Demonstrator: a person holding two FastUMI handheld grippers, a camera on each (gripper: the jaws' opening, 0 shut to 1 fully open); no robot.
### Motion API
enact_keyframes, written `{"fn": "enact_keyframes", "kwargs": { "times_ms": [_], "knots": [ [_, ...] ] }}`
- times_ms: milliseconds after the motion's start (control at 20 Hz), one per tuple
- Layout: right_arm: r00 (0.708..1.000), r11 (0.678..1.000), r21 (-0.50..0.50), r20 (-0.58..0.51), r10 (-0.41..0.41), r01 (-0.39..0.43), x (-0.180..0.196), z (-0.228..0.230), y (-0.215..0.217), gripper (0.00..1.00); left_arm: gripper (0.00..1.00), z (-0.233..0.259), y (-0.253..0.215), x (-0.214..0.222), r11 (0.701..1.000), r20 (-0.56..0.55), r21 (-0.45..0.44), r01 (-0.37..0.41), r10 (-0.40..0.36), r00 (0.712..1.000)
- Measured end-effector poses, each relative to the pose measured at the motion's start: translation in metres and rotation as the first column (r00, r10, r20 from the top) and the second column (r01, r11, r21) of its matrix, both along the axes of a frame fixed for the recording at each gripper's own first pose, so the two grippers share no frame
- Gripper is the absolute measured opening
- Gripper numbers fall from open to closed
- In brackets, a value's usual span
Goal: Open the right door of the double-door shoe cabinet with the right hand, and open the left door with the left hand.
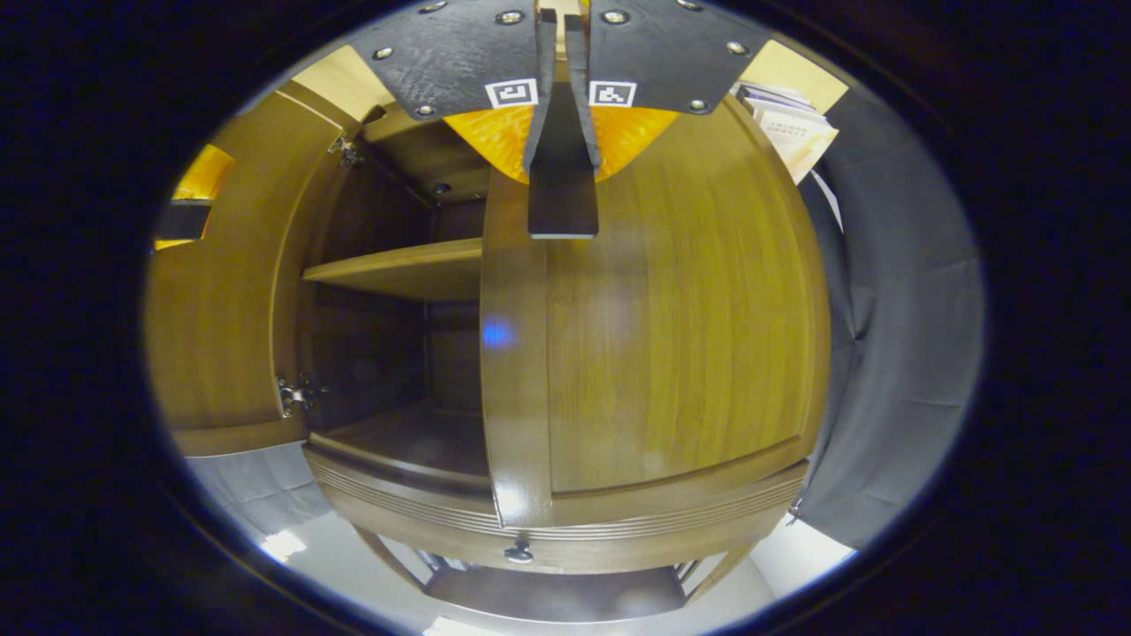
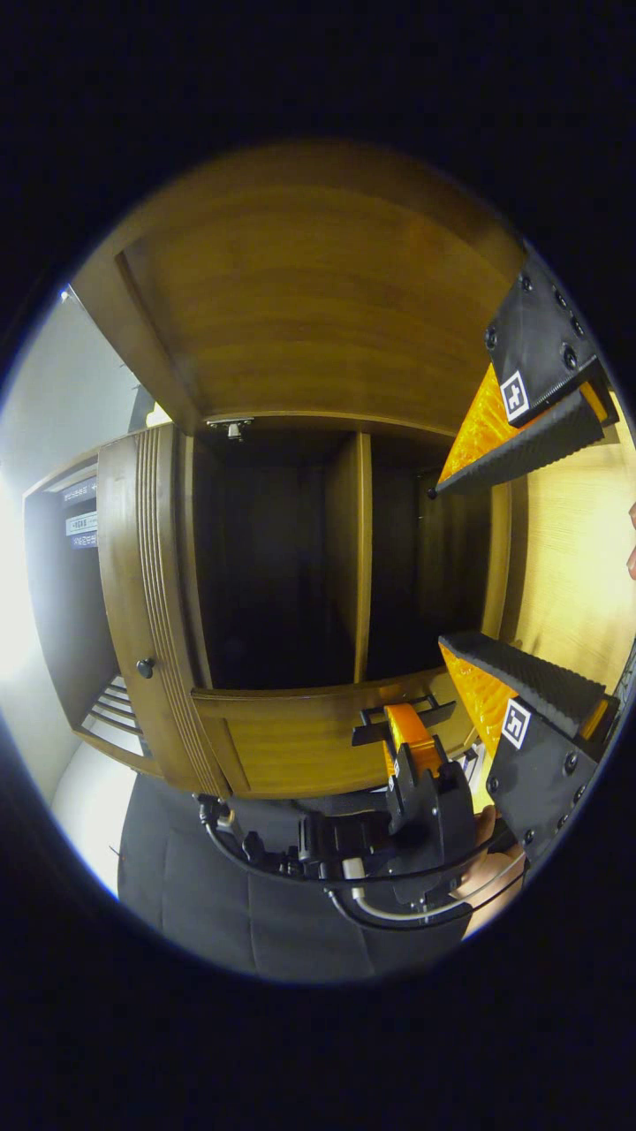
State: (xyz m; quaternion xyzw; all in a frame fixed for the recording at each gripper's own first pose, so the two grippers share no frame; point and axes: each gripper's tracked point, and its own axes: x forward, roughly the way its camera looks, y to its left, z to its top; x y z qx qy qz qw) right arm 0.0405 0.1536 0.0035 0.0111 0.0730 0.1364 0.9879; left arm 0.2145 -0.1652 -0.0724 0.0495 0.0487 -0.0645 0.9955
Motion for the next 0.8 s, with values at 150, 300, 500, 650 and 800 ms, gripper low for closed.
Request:
{"fn": "enact_keyframes", "kwargs": {
  "times_ms": [150,300,500,650,800],
  "knots": [
    [1.0,1.0,0.001,-0.012,-0.005,0.005,-0.014,-0.002,0.006,0.94,0.07,0.002,0.008,-0.019,1.0,0.003,-0.006,0.002,-0.002,1.0],
    [1.0,1.0,-0.004,-0.015,-0.002,0.002,-0.03,-0.003,0.016,0.98,0.09,0.003,0.021,-0.039,1.0,0.008,-0.007,0.005,-0.005,1.0],
    [1.0,1.0,-0.017,-0.023,0.015,-0.016,-0.051,-0.007,0.031,0.94,0.05,0.005,0.037,-0.064,1.0,0.016,-0.011,0.008,-0.007,1.0],
    [0.999,0.999,-0.023,-0.029,0.029,-0.03,-0.066,-0.01,0.043,0.94,0.05,0.006,0.051,-0.081,1.0,0.023,-0.016,0.005,-0.004,1.0],
    [0.999,0.999,-0.024,-0.033,0.029,-0.03,-0.082,-0.011,0.051,0.98,0.06,0.009,0.066,-0.096,1.0,0.04,-0.024,0.008,-0.007,0.999]
  ]
}}
